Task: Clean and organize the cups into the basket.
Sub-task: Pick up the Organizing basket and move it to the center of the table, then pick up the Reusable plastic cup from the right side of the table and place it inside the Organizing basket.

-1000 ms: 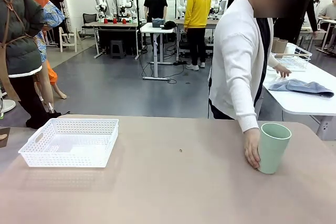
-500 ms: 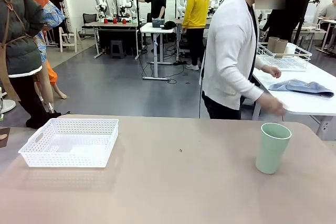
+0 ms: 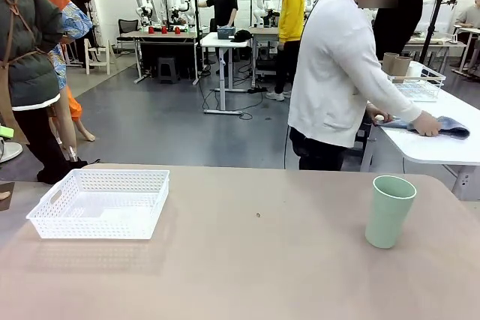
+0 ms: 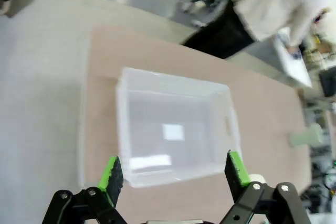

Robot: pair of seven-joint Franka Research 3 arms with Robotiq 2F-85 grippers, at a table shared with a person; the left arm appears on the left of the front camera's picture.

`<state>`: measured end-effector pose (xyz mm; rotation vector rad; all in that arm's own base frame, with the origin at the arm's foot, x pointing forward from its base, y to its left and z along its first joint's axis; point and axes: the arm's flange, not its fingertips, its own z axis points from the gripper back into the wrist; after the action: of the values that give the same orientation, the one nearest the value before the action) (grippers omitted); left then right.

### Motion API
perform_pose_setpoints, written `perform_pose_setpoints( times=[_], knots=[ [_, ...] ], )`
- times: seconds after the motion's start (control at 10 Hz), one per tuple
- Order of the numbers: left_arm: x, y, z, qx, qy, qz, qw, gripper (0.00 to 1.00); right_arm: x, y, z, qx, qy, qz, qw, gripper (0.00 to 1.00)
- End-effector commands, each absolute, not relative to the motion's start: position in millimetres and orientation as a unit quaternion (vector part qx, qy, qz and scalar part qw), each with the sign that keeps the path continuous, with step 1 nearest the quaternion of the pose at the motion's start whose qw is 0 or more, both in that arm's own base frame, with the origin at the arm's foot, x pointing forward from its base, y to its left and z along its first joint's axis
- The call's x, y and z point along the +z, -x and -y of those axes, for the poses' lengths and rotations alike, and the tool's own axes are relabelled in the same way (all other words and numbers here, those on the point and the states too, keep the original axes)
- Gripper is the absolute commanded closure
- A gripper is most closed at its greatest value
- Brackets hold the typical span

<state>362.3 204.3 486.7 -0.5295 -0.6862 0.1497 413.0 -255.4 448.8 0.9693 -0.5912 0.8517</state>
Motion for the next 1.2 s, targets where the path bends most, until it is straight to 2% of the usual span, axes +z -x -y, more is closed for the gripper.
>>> perform_pose_setpoints(
  times=[0.0,0.1,0.6,0.8,1.0,1.1],
  knots=[
    [463.4,-371.9,-166.5,0.105,0.108,0.306,0.94,0.0,433.1,-405.0,257.5,0.413,-0.413,0.343,0.736,0.0],
    [453.4,-380.0,-155.2,0.095,0.06,0.293,0.949,0.0,431.8,-404.5,257.6,0.418,-0.406,0.356,0.731,0.0],
    [425.9,-420.1,-106.4,0.067,0.043,0.203,0.976,0.0,435.4,-409.5,263.8,0.425,-0.406,0.341,0.734,0.0],
    [417.7,-425.6,-97.7,0.061,0.014,0.181,0.982,0.0,435.4,-409.5,263.8,0.425,-0.406,0.341,0.734,0.0],
    [419.0,-422.3,-92.3,0.057,0.027,0.17,0.983,0.0,435.4,-409.5,263.8,0.425,-0.406,0.341,0.734,0.0],
    [411.3,-421.5,-96.4,0.057,0.017,0.185,0.981,0.0,435.4,-409.5,263.8,0.425,-0.406,0.341,0.734,0.0]
  ],
)
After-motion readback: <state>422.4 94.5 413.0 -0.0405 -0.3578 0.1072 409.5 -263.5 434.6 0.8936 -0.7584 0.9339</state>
